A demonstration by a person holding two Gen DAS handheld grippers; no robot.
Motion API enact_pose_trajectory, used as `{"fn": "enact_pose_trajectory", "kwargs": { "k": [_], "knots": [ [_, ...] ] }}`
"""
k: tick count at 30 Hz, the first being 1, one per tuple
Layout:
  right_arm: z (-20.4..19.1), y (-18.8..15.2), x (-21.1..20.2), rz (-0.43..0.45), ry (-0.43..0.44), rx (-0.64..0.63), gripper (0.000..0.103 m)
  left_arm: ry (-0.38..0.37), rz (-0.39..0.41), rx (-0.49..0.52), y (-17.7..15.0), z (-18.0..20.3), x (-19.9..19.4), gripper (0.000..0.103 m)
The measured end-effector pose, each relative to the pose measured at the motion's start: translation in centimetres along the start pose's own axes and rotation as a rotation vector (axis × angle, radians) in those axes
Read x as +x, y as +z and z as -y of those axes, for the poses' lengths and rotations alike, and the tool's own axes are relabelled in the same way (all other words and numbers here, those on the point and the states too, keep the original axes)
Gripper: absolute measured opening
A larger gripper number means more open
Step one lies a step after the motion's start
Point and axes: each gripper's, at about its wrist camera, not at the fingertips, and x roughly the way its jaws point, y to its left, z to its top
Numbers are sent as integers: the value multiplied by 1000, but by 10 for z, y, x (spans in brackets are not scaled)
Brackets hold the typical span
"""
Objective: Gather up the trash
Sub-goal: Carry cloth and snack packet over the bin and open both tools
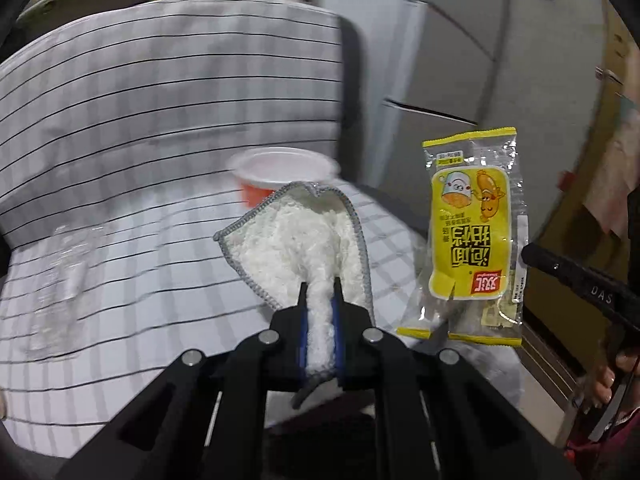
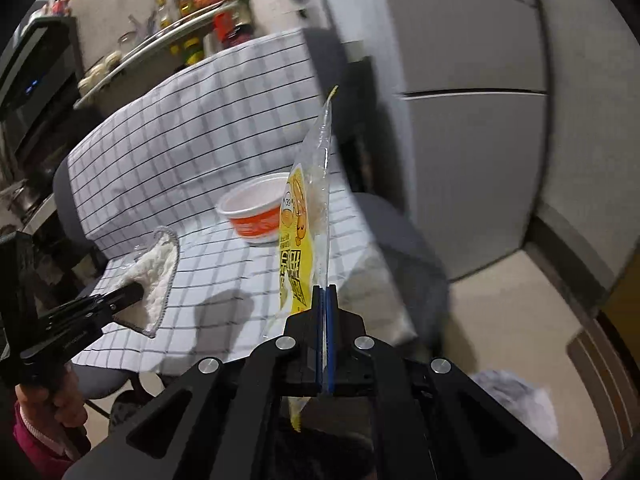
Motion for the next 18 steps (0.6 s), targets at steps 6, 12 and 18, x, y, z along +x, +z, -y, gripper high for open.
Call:
{"fn": "enact_pose_trajectory", "kwargs": {
  "k": [6, 12, 18],
  "knots": [
    [42, -25, -49, 10, -196, 54, 1, -161, -40, 132, -5, 82, 26, 7],
    [96, -59, -79, -32, -365, 156, 1, -300, -108, 265, -18, 171, 58, 8],
    [139, -92, -73, -121, -444, 247, 1, -373, -211, 343, -40, 222, 86, 8]
  ]
}}
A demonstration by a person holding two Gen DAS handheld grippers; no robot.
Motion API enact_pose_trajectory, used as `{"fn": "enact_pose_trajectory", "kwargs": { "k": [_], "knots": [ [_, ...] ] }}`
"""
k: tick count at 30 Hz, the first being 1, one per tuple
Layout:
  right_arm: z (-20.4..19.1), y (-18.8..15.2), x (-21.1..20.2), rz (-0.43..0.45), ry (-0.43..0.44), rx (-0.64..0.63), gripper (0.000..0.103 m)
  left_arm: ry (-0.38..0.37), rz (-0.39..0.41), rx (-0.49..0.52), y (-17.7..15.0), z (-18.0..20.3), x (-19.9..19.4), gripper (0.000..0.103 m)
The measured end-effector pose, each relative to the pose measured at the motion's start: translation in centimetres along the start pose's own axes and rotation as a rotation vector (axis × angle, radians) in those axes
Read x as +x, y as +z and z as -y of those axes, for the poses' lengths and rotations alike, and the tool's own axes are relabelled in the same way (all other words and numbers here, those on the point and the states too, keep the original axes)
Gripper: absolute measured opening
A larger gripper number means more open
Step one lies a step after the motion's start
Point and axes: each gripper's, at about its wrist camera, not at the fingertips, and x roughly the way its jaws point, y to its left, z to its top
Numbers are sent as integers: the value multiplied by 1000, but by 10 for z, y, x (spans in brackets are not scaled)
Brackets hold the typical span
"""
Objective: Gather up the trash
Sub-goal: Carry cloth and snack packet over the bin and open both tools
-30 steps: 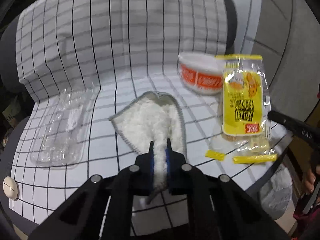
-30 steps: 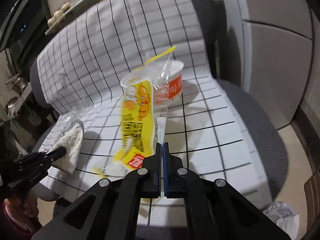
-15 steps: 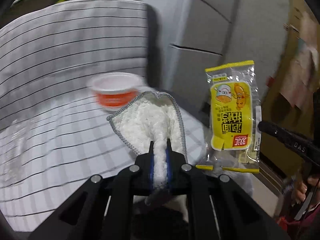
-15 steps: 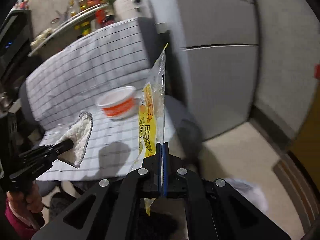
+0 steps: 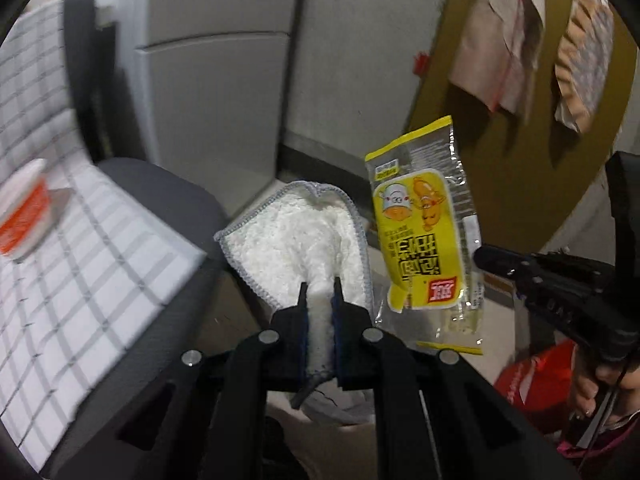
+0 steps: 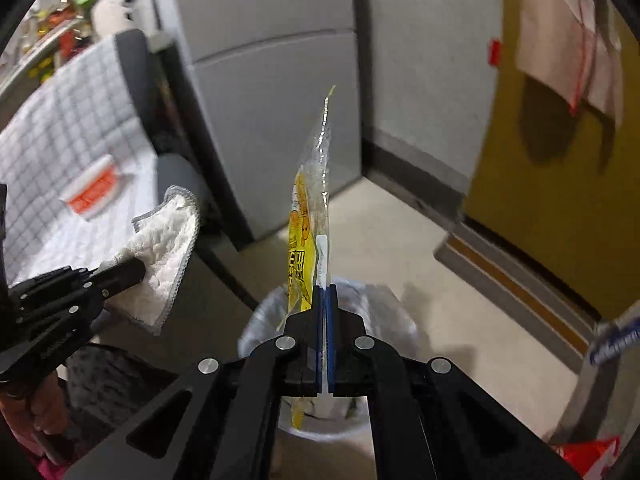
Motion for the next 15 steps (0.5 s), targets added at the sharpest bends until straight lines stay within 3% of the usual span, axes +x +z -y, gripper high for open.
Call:
{"fn": "enact_pose_trajectory", "kwargs": {
  "k": [9, 13, 15],
  "knots": [
    [35, -34, 55, -181, -31, 76, 4, -89, -171, 69, -3, 23, 75, 10],
    [49, -40, 69, -221, -10, 128, 7, -93, -202, 70, -6, 22, 93, 42],
    [55, -41, 73, -225, -18, 141, 8, -108, -212, 54, -6, 20, 99, 43]
  ]
}}
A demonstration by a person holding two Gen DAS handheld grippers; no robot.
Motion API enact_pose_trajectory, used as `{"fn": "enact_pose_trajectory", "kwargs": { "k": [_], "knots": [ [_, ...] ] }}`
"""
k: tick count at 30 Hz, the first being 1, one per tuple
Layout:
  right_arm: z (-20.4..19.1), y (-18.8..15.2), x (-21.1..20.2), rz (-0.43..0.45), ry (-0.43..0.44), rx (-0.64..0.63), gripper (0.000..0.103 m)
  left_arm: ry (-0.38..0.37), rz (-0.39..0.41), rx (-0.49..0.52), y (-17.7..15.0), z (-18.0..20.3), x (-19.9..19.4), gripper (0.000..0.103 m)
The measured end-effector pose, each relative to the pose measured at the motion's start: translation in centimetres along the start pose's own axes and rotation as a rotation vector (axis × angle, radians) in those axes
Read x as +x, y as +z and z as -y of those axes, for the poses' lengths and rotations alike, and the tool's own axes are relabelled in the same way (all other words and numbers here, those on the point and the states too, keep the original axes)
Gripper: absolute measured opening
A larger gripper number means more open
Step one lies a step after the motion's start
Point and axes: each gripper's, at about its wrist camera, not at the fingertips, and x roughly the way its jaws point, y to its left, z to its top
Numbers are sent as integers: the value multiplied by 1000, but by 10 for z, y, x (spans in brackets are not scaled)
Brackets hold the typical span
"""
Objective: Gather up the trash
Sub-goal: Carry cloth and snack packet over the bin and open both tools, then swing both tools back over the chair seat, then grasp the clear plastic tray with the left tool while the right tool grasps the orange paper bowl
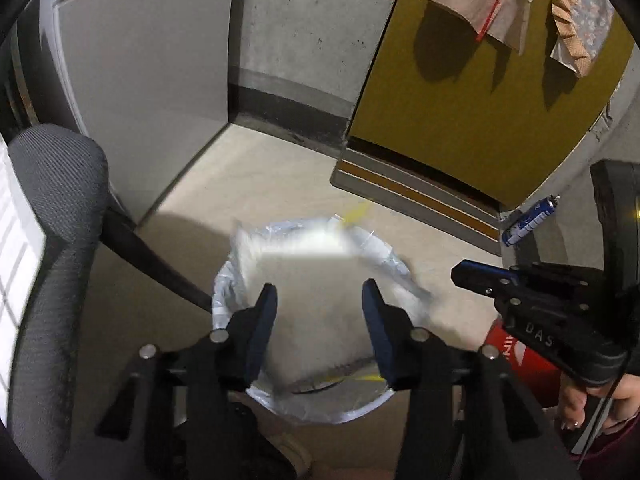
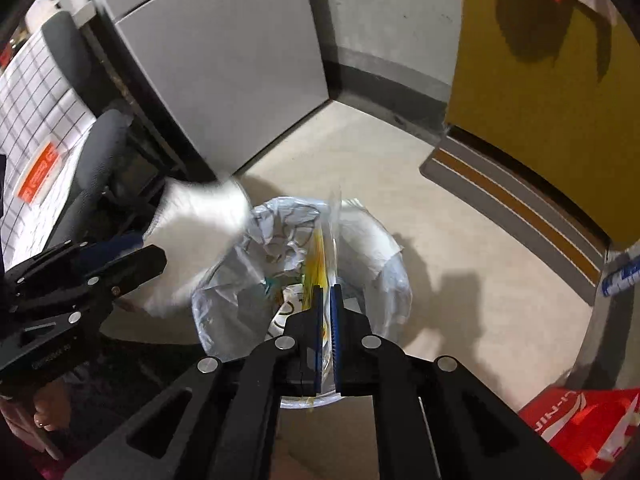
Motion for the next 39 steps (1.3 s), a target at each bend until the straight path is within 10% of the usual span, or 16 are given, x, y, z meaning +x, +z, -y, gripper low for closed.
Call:
{"fn": "enact_pose_trajectory", "kwargs": {
  "k": [6, 15, 33, 39],
  "knots": [
    [-1, 5, -15, 59, -6, -1, 18, 22, 41, -49, 0, -16, -19, 51],
    [-71, 35, -65, 245, 137, -128, 33, 287, 217, -202, -33, -81, -131, 63],
    [-350, 36, -67, 228, 466, -596, 45, 822, 341, -793, -231, -294, -346, 66],
    [-396, 40, -51, 228, 494, -627, 46, 815, 338, -988, -289, -373, -378, 52]
  ]
}}
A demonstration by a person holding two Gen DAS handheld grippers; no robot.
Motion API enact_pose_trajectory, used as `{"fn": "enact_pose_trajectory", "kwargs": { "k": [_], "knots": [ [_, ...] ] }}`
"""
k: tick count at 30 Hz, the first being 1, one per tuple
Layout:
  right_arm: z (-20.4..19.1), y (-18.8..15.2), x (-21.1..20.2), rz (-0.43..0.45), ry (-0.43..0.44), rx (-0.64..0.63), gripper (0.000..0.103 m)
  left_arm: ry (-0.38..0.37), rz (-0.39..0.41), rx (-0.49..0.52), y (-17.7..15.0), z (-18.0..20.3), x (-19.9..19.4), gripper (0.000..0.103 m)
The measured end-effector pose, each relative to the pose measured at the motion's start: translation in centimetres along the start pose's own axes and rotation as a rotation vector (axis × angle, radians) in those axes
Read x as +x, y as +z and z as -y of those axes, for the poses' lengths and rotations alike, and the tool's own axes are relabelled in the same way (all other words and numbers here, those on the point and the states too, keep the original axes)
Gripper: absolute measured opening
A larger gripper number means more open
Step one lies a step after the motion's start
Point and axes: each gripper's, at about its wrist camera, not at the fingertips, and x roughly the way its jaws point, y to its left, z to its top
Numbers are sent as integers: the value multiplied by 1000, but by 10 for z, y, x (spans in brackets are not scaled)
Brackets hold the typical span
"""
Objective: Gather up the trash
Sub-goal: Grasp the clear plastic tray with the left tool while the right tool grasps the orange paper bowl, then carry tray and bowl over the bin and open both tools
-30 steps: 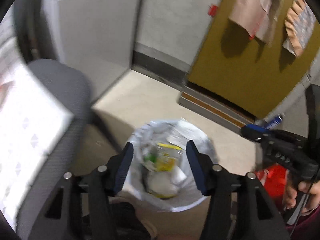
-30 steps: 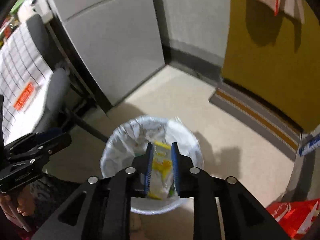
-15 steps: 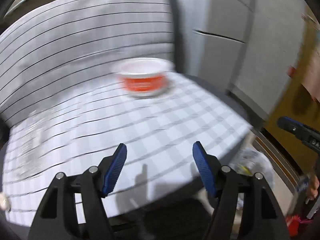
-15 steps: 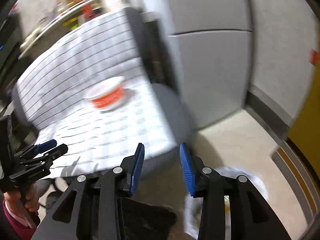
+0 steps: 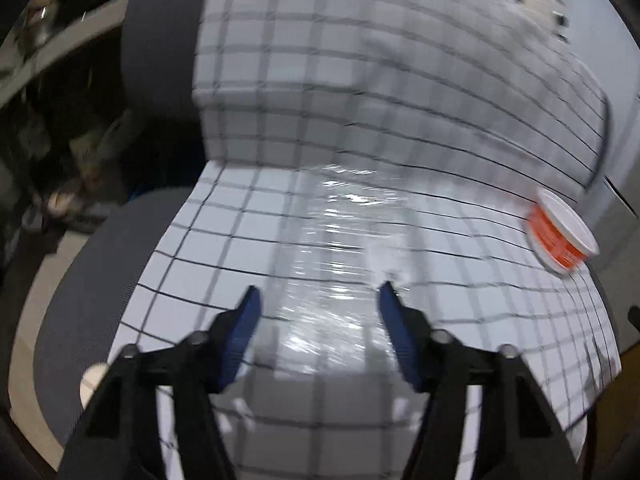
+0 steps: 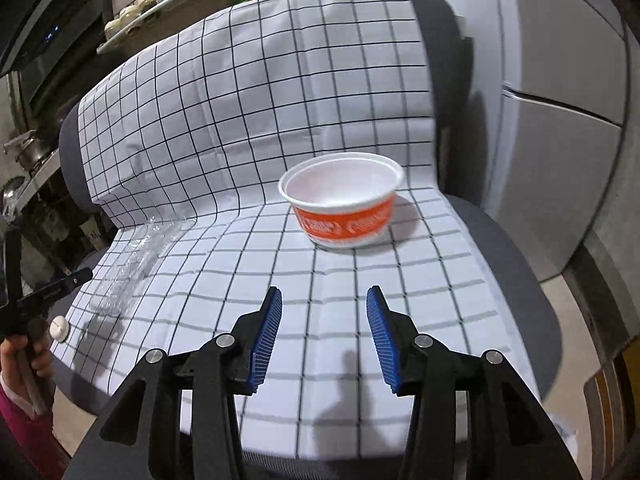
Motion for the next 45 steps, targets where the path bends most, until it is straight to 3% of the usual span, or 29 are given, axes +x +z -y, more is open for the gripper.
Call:
{"fn": "enact_pose_trajectory", "kwargs": {
  "k": [3, 10, 16, 19, 21, 22, 23, 26, 28, 38, 41, 45],
  "knots": [
    [-2, 7, 18, 7, 5, 11, 46, 0, -48, -17, 6, -15, 22, 43],
    [11, 29, 49, 45, -60, 78, 45, 17, -131, -8, 13, -23, 68, 43],
    [35, 58, 80, 58, -96, 198, 46, 12, -135, 26, 13, -15, 75, 42],
    [47, 65, 96, 32, -105, 260, 46, 15, -129, 69, 11, -3, 73, 31],
    [56, 66, 106, 5, -96, 307, 46, 24, -120, 97, 8, 6, 68, 18],
    [59, 65, 108, -6, -83, 329, 43, 8, -120, 104, 4, 11, 64, 11],
    [60, 63, 108, -10, -64, 341, 28, -2, -115, 101, 3, 14, 62, 9],
    [56, 58, 97, -3, -44, 322, 11, -31, -78, 104, -5, 29, 43, 7],
    [52, 55, 85, 10, -31, 302, 5, -55, -54, 105, -8, 38, 29, 5],
    [50, 19, -12, 60, 16, 257, 5, -234, 81, 119, -25, 99, -61, 4],
    [63, -2, -41, 54, 6, 278, 5, -288, 83, 120, -38, 116, -75, 4],
    [82, -30, -62, 23, -17, 308, 5, -283, 53, 162, -60, 145, -70, 4]
  ]
}}
